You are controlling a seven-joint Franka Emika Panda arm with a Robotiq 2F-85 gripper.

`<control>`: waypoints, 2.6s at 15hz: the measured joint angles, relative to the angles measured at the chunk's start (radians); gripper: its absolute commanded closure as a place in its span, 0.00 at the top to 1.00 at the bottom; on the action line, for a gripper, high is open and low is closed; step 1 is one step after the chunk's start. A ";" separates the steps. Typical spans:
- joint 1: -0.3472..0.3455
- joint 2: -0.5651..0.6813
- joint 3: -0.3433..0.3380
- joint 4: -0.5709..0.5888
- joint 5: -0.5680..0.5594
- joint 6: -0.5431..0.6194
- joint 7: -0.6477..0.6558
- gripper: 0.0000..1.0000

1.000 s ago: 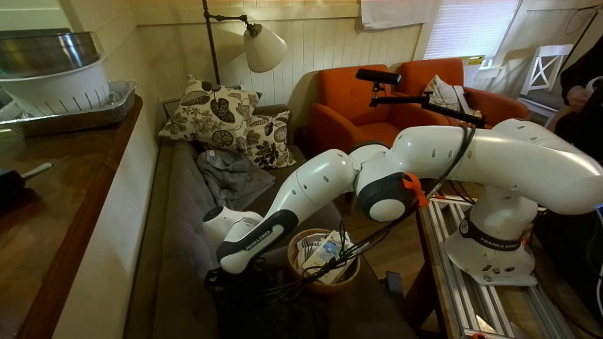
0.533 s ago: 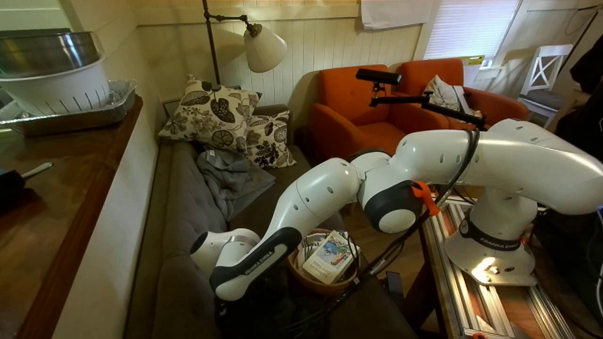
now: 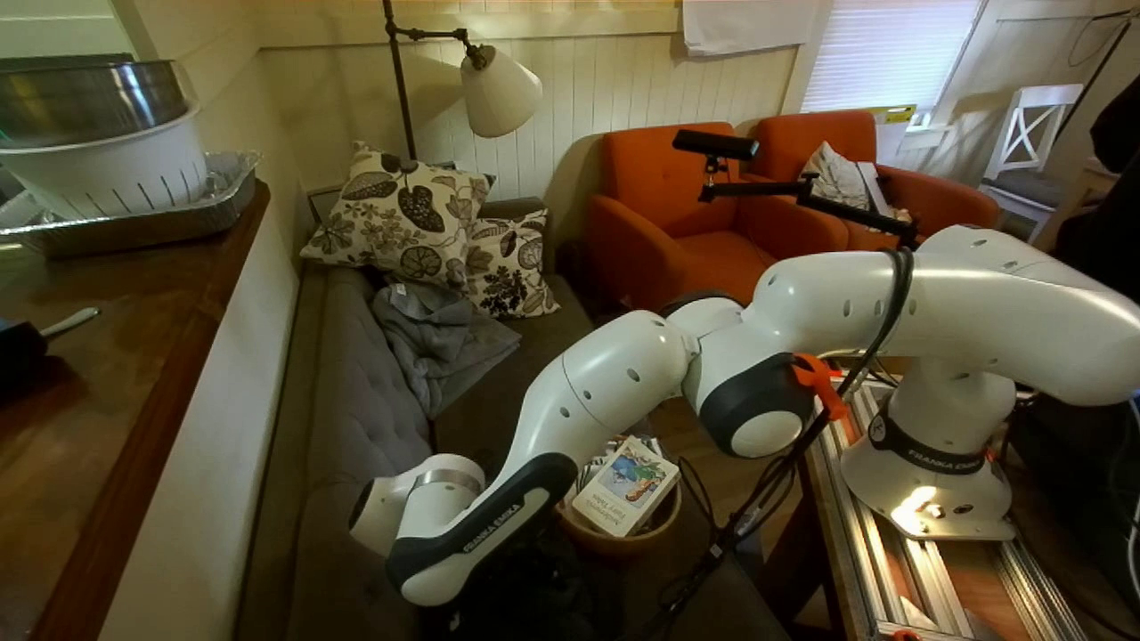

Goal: Unfold the blanket

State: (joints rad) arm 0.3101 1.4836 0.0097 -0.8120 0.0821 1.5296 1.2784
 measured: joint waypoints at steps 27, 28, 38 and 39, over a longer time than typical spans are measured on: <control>0.504 -0.001 -0.068 0.176 -0.347 -0.044 -0.286 0.01; 0.528 0.000 -0.076 0.186 -0.360 -0.044 -0.318 0.01; 0.662 -0.001 -0.208 0.224 -0.538 -0.043 -0.682 0.72; 0.673 -0.001 -0.228 0.227 -0.556 -0.044 -0.686 0.81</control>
State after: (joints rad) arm 0.9829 1.4828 -0.2180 -0.5852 -0.4742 1.4861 0.5927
